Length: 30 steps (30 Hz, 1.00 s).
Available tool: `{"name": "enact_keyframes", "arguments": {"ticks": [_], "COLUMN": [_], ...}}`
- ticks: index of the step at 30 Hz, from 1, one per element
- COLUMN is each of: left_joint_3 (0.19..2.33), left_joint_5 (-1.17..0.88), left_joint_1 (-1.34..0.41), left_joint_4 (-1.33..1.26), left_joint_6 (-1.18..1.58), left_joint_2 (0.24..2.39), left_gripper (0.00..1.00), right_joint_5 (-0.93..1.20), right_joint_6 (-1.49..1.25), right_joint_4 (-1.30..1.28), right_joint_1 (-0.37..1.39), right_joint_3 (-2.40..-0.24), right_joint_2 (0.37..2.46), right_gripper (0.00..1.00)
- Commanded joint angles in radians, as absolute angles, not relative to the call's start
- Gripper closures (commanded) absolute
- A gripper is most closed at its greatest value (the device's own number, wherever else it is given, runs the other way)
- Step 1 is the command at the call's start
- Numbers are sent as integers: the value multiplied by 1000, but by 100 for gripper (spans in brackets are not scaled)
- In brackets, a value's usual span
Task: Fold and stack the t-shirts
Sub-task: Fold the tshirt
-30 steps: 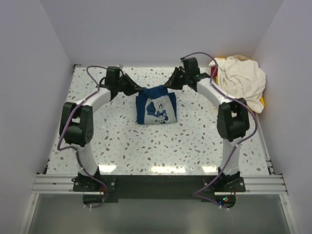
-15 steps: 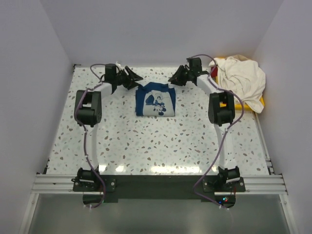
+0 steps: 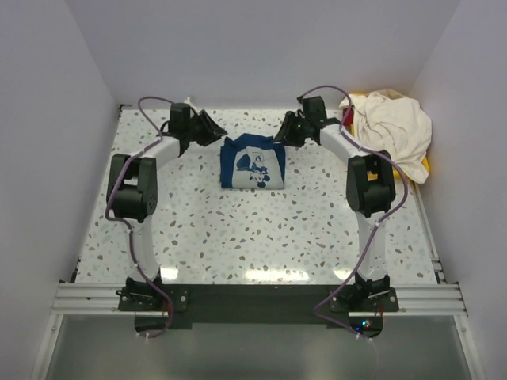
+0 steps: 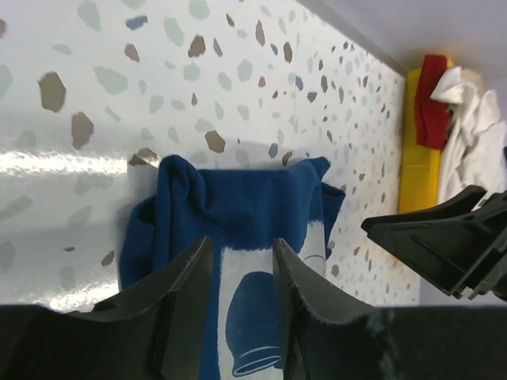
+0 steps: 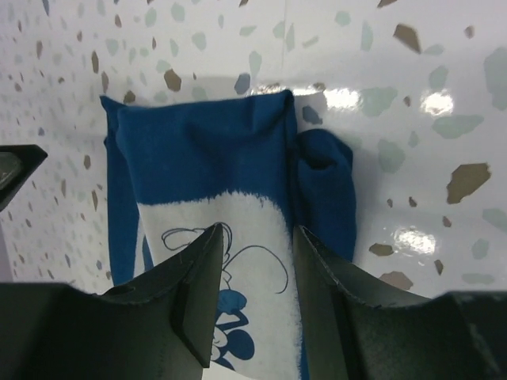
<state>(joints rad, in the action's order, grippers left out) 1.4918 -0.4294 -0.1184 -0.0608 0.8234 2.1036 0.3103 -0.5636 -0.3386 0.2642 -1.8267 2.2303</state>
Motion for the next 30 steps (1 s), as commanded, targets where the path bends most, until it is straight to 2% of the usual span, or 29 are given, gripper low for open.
{"name": "enact_keyframes", "arguments": {"ticks": [1,2,8,14,19,23,30], "left_joint_3": [1450,1434,1391,1293,1107,939,680], "left_joint_5": [-299,-281,-180,-95,-78,-86,-87], "left_joint_1": [-202,-221,-287,-340,-371,-390,-468], "left_joint_4": [40,43,90,130,87,45,46], "left_joint_6": [730,730,713,729,767,810,865], "left_joint_2": [2075,2077,2091,2065,1953,1836,1512], "left_gripper": [60,64,72,83,84,84,82], "right_joint_5": [230,224,176,156,156,166,167], "right_joint_6": [-473,-468,-445,-451,-485,-518,-557], "right_joint_4": [-359,-365,-393,-373,-304,-246,-209], "right_joint_1": [304,310,342,376,414,443,517], "right_joint_3": [-1789,-1789,-1752,-1614,-1421,-1188,-908], "right_joint_2": [2195,2212,2232,2201,2080,1938,1657], "right_gripper": [55,55,53,52,54,55,56]}}
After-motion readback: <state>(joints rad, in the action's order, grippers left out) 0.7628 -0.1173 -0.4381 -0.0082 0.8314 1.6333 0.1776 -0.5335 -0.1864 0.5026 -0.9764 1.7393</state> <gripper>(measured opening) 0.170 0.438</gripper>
